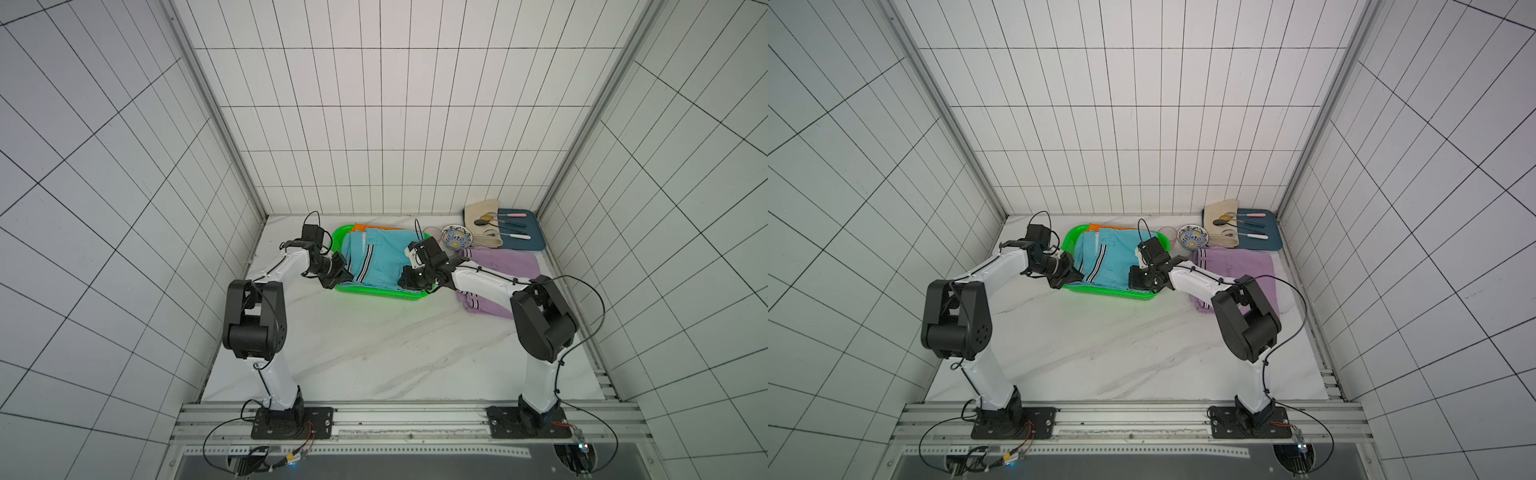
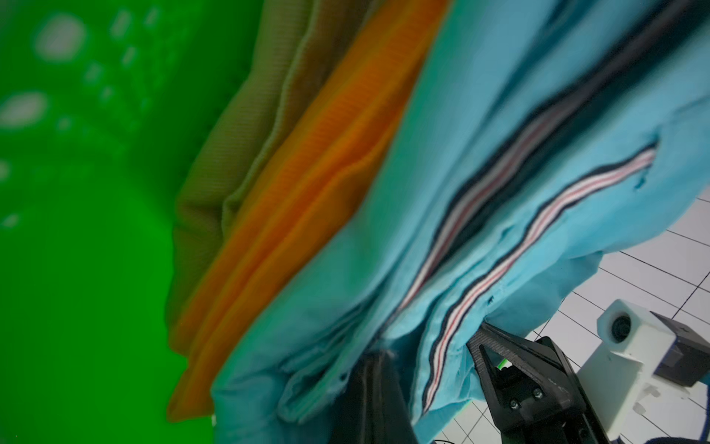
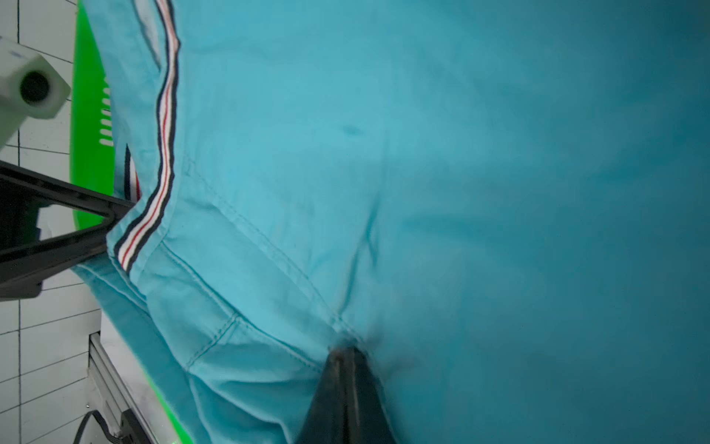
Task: Put the folded long pants in the basket
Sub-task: Place the long pant in the basket.
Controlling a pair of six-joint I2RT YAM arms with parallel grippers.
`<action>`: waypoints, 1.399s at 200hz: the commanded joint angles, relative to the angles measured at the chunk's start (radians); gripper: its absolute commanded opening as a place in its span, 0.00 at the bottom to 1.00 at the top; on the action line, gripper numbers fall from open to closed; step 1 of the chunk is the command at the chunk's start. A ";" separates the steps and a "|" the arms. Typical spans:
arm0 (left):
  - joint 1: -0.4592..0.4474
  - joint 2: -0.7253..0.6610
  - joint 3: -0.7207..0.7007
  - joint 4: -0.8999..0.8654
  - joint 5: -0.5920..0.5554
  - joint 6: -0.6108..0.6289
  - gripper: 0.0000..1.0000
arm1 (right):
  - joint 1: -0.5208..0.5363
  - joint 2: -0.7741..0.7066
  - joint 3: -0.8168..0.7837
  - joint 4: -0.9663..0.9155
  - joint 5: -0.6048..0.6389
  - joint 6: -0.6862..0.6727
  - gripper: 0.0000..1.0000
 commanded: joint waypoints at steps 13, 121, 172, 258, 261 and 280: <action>0.018 0.032 0.043 -0.045 -0.044 0.021 0.00 | -0.009 0.057 -0.017 -0.029 -0.036 0.080 0.05; -0.065 -0.093 0.356 -0.106 -0.198 0.014 0.00 | 0.000 -0.211 0.144 -0.129 0.345 -0.128 0.16; -0.083 0.215 0.659 -0.183 -0.200 0.071 0.00 | -0.036 0.009 0.352 -0.171 0.509 -0.249 0.12; -0.027 0.486 0.800 -0.301 -0.209 0.111 0.00 | -0.107 0.224 0.398 -0.217 0.410 -0.176 0.05; -0.027 0.489 0.801 -0.301 -0.208 0.114 0.00 | -0.106 0.227 0.402 -0.221 0.401 -0.173 0.05; -0.025 0.512 0.822 -0.319 -0.216 0.131 0.00 | -0.108 0.235 0.415 -0.233 0.366 -0.163 0.07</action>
